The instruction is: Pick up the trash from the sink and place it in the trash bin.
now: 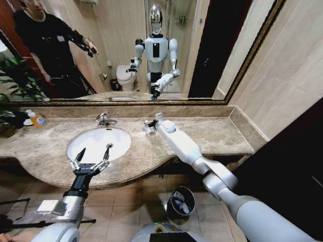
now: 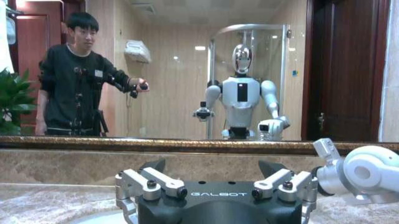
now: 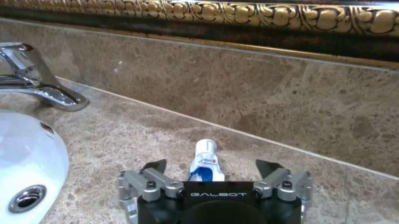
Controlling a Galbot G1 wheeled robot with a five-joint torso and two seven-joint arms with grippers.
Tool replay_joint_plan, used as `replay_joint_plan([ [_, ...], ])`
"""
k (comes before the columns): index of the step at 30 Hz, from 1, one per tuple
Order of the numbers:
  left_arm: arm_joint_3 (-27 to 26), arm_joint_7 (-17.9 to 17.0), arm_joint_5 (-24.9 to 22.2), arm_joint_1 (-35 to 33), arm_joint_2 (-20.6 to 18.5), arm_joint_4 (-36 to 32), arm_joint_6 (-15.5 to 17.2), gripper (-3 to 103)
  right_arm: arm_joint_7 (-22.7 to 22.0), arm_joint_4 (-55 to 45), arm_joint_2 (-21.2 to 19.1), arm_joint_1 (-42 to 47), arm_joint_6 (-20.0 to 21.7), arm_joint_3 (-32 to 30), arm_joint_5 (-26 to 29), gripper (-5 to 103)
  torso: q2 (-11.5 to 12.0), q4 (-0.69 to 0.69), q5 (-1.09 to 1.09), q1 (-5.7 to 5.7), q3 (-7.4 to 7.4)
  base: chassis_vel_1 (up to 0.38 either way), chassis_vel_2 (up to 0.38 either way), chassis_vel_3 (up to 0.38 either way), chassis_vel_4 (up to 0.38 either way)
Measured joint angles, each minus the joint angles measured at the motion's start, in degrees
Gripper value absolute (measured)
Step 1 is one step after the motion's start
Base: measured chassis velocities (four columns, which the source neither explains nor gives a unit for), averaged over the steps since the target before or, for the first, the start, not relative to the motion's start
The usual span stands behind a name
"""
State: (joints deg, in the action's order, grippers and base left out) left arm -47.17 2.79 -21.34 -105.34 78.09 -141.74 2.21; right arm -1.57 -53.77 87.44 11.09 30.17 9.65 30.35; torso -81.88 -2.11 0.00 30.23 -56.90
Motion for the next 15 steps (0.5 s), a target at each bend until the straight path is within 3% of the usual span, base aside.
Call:
replay_joint_plan([
  [15,0.0,0.0,0.0,0.0,0.0,0.0,0.0,100,0.09,5.28,3.87,-0.91,-1.56,-1.28,-1.94,102,0.0,0.0,0.0,0.0,0.0,0.0,0.0,0.0,0.0],
])
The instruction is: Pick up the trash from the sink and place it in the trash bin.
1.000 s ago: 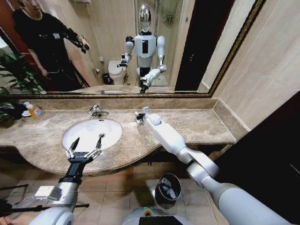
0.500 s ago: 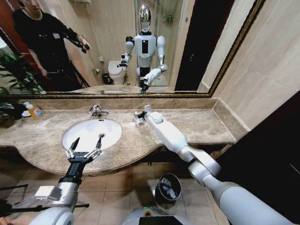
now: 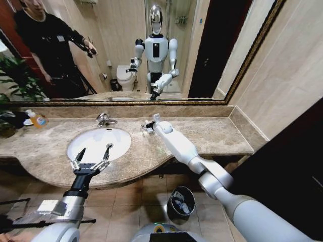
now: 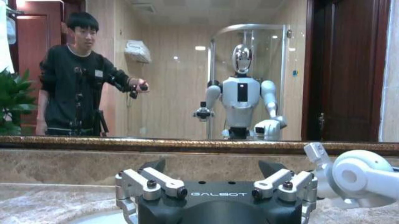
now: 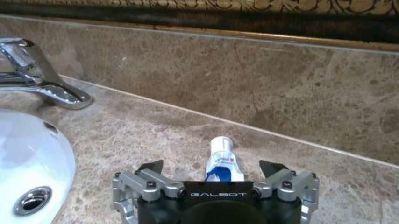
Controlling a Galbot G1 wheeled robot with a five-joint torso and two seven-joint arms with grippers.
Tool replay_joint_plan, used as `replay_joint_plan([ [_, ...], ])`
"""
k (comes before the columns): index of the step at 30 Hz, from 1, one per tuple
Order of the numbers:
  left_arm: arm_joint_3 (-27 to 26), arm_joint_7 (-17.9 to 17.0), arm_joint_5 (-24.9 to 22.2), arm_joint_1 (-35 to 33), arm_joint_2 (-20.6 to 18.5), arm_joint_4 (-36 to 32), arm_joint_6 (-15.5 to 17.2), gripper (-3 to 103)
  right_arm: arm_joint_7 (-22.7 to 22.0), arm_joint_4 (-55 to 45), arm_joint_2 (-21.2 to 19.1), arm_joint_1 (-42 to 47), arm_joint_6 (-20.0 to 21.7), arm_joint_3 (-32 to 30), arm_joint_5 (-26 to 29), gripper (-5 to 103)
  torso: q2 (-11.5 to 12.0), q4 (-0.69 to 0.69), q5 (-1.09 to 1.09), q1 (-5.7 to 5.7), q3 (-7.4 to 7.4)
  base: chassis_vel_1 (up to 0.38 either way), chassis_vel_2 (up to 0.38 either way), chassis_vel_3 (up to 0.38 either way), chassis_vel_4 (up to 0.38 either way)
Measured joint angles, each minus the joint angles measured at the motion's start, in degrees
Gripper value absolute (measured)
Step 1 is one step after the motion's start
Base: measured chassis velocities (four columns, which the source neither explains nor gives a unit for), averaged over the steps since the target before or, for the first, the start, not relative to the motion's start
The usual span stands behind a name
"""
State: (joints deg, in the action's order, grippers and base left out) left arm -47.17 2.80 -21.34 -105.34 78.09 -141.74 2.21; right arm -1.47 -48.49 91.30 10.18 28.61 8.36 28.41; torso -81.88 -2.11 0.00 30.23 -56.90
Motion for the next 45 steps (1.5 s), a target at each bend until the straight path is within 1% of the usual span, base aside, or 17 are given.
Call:
replay_joint_plan([
  [6,0.0,0.0,0.0,0.0,0.0,0.0,0.0,100,0.61,1.63,0.74,-0.68,-0.38,-0.44,-0.95,94,0.0,0.0,0.0,0.0,0.0,0.0,0.0,0.0,0.0],
  [7,0.0,0.0,0.0,0.0,0.0,0.0,0.0,100,0.7,2.14,0.82,-0.79,-0.63,-0.54,-1.24,83,0.0,-0.01,0.0,0.0,0.0,0.0,0.0,0.0,0.0],
  [12,0.0,0.0,0.0,0.0,0.0,0.0,0.0,100,0.8,3.04,0.82,-0.85,-1.21,-0.85,-2.02,72,0.0,0.0,0.0,0.0,0.0,0.0,0.0,0.0,0.0],
  [16,0.0,-0.01,0.0,0.0,0.0,0.0,0.0,100,1.19,3.14,0.84,-0.74,-1.48,-0.88,-2.44,51,0.0,0.0,0.0,0.0,0.0,0.0,0.0,0.0,0.0],
  [18,0.0,0.0,0.0,0.0,0.0,0.0,0.0,100,1.22,3.14,0.89,-0.69,-1.58,-0.9,-2.48,51,0.0,0.0,0.0,0.0,0.0,0.0,0.0,0.0,0.0],
  [20,0.0,0.0,0.0,0.0,0.0,0.0,0.0,100,1.34,2.96,0.92,-0.55,-1.7,-0.89,-2.51,40,0.0,0.0,0.01,0.0,0.0,0.0,0.0,0.0,0.0],
  [21,0.0,0.0,0.0,0.0,0.0,0.0,0.0,100,1.34,2.96,0.92,-0.55,-1.7,-0.89,-2.51,40,0.0,0.0,0.01,0.0,0.0,0.0,0.0,0.0,0.0],
  [25,0.0,-0.01,0.0,0.0,0.0,0.0,0.0,100,1.42,2.14,0.73,-0.26,-1.82,-0.74,-2.5,23,0.0,0.0,0.0,0.0,0.0,0.0,0.0,0.0,0.0],
  [28,0.0,0.0,0.0,0.0,0.0,0.0,0.0,100,1.39,1.42,0.35,-0.05,-1.88,-0.54,-2.37,23,0.0,0.0,0.01,0.0,0.0,0.0,0.0,0.0,0.0],
  [29,0.0,0.0,0.0,0.0,0.0,0.0,0.0,100,1.32,0.6,-0.09,0.14,-1.85,-0.26,-1.94,18,0.0,0.0,0.01,0.0,0.0,0.0,0.0,0.0,0.0],
  [38,0.0,0.0,0.0,0.0,0.0,0.0,0.0,100,-0.33,-5.77,-3.08,1.88,-1.52,1.14,1.32,18,0.0,-0.01,0.01,0.0,0.0,0.0,0.0,0.0,0.0],
  [40,0.0,-0.01,0.0,0.0,0.0,0.0,0.0,100,-0.69,-9.99,-4.91,2.9,-1.08,1.37,2.61,18,0.0,-0.01,0.02,0.0,0.0,0.0,0.0,0.0,0.0],
  [41,0.0,-0.01,0.0,0.0,0.0,0.0,0.0,100,-1.13,-16.01,-7.96,4.3,-0.04,1.48,4.81,18,0.0,-0.01,0.02,0.0,0.0,0.0,0.0,0.0,0.0],
  [42,0.0,-0.01,0.0,0.0,0.0,0.0,0.0,100,-1.13,-16.01,-7.96,4.3,-0.04,1.48,4.81,18,0.0,-0.01,0.02,0.0,0.0,0.0,0.0,0.0,0.0],
  [43,0.0,-0.01,0.0,-0.01,0.0,0.0,0.0,100,-1.39,-19.02,-9.69,5.02,0.73,1.48,6.13,18,0.0,-0.02,0.02,0.0,0.0,0.0,0.0,0.0,0.0],
  [44,0.0,0.0,0.0,0.0,0.0,0.0,0.0,100,-1.83,-23.34,-12.31,6.19,1.89,1.32,8.19,18,0.0,-0.01,0.03,0.0,0.01,0.0,0.0,0.0,0.0],
  [45,0.0,0.0,0.0,0.0,0.0,0.0,0.0,100,-2.57,-29.46,-16.75,8.25,3.26,0.67,11.27,18,0.0,-0.01,0.02,0.0,0.01,0.0,0.0,0.0,0.0],
])
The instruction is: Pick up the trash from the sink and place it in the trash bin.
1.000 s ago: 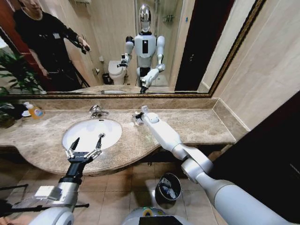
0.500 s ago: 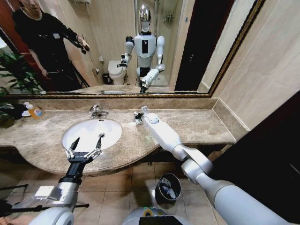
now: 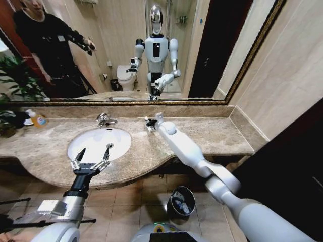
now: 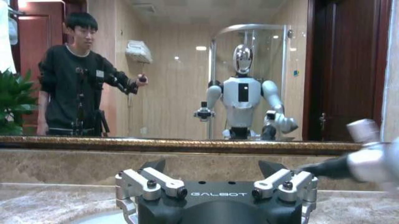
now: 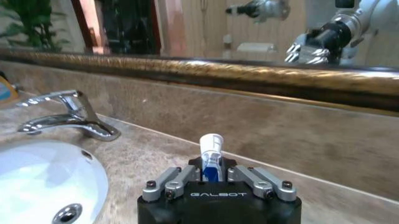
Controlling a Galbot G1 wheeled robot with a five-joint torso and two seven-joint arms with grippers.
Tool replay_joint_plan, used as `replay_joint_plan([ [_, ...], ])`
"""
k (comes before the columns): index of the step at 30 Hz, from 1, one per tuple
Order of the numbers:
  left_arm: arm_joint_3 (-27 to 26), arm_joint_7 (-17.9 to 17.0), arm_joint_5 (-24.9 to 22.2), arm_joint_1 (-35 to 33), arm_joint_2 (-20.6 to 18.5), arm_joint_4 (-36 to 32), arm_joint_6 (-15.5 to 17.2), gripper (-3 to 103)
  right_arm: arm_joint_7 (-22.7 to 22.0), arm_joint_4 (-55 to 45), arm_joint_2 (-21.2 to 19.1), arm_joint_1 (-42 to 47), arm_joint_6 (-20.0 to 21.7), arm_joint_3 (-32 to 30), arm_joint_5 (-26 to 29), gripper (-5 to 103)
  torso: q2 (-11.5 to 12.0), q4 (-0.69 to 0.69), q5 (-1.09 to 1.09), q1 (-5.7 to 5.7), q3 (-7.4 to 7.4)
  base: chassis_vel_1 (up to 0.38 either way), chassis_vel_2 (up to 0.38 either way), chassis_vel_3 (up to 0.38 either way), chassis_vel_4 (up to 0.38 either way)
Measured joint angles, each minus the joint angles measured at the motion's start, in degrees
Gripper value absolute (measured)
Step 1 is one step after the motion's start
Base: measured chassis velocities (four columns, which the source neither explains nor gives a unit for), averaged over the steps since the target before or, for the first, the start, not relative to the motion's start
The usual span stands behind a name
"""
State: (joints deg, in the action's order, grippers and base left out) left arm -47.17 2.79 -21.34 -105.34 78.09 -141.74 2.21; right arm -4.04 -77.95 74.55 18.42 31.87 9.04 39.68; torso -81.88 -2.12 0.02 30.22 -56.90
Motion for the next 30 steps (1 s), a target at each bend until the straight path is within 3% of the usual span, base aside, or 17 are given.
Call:
replay_joint_plan([
  [1,0.0,0.0,0.0,0.0,0.0,0.0,0.0,100,0.0,0.0,0.0,0.0,0.0,0.0,0.0,18,0.0,0.0,0.0,0.0,0.0,0.0,0.0,0.0,0.0],
  [3,0.0,0.0,0.0,0.0,0.0,0.0,0.0,100,-0.82,-6.01,-4.02,2.57,1.0,-1.29,2.72,18,0.0,0.02,0.0,0.0,0.0,0.0,0.0,0.0,0.0],
  [4,0.0,0.02,0.0,0.0,0.0,0.0,0.0,100,-1.8,-12.77,-8.7,6.37,2.05,-3.53,6.08,18,0.0,0.02,0.02,0.0,0.0,0.0,0.0,0.0,0.0],
  [6,0.0,-0.01,0.0,0.0,0.0,0.0,0.0,100,-2.13,-14.99,-10.33,7.71,2.32,-4.29,7.3,18,0.0,0.03,0.02,0.0,0.0,0.0,0.0,0.0,0.0],
  [9,0.01,0.04,0.0,0.0,0.0,0.0,0.0,100,-2.58,-26.23,-20.32,16.28,3.28,-11.41,11.29,18,0.0,0.01,0.01,-0.01,0.01,0.0,0.0,0.0,0.0],
  [11,-0.01,-0.02,0.0,0.0,0.0,0.0,0.0,100,-2.54,-27.95,-22.01,18.0,3.26,-12.89,11.57,18,0.0,0.01,-0.01,-0.01,0.01,0.0,0.0,0.0,0.0],
  [12,0.0,0.02,0.0,-0.01,0.0,0.0,0.0,100,-2.53,-30.1,-24.06,20.64,3.14,-15.07,11.95,18,0.0,0.02,-0.01,-0.01,0.01,0.0,0.0,0.0,0.0],
  [14,0.0,0.02,0.0,0.0,0.0,0.0,0.0,100,-2.04,-36.07,-28.31,32.02,2.87,-25.67,13.18,18,0.0,0.01,0.01,-0.01,0.01,0.0,0.0,0.0,0.0],
  [15,0.0,0.02,0.0,0.0,0.0,0.0,0.0,100,-2.04,-36.07,-28.31,32.02,2.87,-25.67,13.18,18,0.0,0.01,0.01,-0.01,0.01,0.0,0.0,0.0,0.0],
  [19,0.0,0.02,0.0,0.0,0.0,0.0,0.0,100,1.65,-41.98,-29.03,53.06,2.99,-44.84,13.96,18,-0.01,0.01,0.01,-0.01,0.01,0.0,0.0,0.0,0.0],
  [20,0.0,0.02,0.0,0.0,0.0,0.0,0.0,100,1.65,-41.98,-29.03,53.06,2.99,-44.84,13.96,18,-0.01,0.01,0.01,-0.01,0.01,0.0,0.0,0.0,0.0],
  [23,0.0,0.0,0.0,0.0,0.0,0.0,0.0,100,7.79,-43.16,-25.1,69.2,1.35,-56.99,10.34,18,-0.01,0.03,-0.02,-0.02,0.01,0.0,0.0,0.0,0.0],
  [26,0.0,0.0,0.0,0.0,0.0,0.0,0.0,100,10.89,-41.89,-21.53,75.5,-1.39,-59.28,6.36,18,-0.01,0.03,0.0,-0.02,0.01,0.0,0.0,0.0,0.0],
  [28,0.0,0.0,0.0,0.0,0.0,0.0,0.0,100,14.13,-38.87,-17.42,79.45,-4.53,-58.16,0.86,18,-0.01,0.04,-0.02,-0.02,0.01,0.0,0.0,0.0,0.0],
  [30,0.0,0.0,0.0,0.0,0.0,0.0,0.0,100,14.69,-37.9,-16.48,79.84,-5.22,-57.27,-0.5,18,-0.01,0.04,-0.03,-0.02,0.01,0.0,0.0,0.0,0.0],
])
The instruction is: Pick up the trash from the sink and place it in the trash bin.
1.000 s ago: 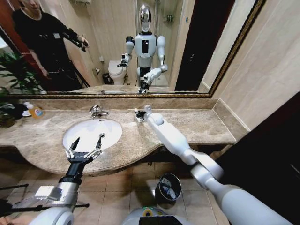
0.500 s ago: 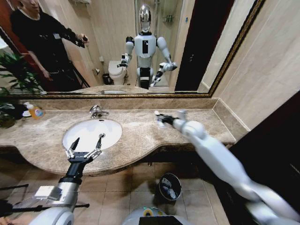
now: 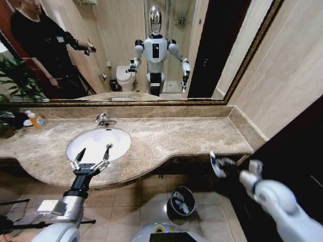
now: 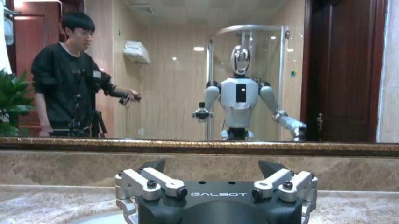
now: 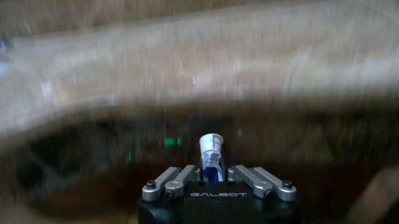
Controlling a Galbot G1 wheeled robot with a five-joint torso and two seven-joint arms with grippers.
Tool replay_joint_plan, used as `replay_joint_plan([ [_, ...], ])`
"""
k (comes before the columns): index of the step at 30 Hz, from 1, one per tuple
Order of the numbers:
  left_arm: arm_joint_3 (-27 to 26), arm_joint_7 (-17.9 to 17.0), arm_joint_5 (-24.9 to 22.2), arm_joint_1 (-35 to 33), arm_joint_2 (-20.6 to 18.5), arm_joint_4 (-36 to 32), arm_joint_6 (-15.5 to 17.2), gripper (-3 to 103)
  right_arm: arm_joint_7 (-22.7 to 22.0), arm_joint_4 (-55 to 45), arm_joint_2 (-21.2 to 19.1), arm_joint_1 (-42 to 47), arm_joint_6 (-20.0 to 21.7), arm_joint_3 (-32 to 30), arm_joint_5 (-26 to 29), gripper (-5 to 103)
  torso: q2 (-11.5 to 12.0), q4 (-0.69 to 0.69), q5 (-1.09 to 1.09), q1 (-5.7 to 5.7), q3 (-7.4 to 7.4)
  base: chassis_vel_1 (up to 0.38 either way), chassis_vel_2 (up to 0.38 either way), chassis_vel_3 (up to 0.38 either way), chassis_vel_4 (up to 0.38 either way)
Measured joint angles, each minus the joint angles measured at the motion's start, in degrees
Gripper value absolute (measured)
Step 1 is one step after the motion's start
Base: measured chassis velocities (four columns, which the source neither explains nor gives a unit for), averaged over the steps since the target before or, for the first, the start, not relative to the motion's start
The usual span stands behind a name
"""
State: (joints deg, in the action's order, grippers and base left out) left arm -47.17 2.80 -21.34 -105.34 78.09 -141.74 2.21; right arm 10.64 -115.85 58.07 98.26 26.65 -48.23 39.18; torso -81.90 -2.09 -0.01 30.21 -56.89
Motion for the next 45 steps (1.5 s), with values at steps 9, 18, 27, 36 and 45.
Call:
replay_joint_plan([
  [9,0.0,0.0,0.0,0.0,0.0,0.0,0.0,100,3.97,25.02,14.07,-10.52,-12.46,11.88,-20.89,18,0.01,-0.03,0.01,0.02,-0.01,0.0,0.0,0.0,0.0],
  [18,0.0,0.0,0.0,0.0,0.0,0.0,0.0,100,4.88,44.38,23.7,-20.68,-18.23,14.31,-33.09,18,0.01,-0.03,0.01,0.02,-0.01,0.0,0.0,0.0,0.0],
  [27,0.0,0.0,0.0,0.0,0.0,0.0,0.0,100,3.99,55.71,27.66,-25.3,-25.47,14.16,-39.72,21,0.01,-0.03,0.01,0.02,-0.02,0.0,0.0,0.0,0.0],
  [36,0.0,0.0,0.0,0.0,0.0,0.0,0.0,100,3.7,54.27,26.91,-25.82,-24.68,14.19,-39.4,53,0.01,-0.03,0.01,0.02,-0.01,0.0,0.0,0.0,0.0],
  [45,0.0,0.0,0.0,0.0,0.0,0.0,0.0,100,10.15,42.46,20.39,-17.76,-26.97,10.88,-24.92,80,0.01,-0.02,0.03,0.02,-0.02,0.0,0.0,0.0,0.0],
])
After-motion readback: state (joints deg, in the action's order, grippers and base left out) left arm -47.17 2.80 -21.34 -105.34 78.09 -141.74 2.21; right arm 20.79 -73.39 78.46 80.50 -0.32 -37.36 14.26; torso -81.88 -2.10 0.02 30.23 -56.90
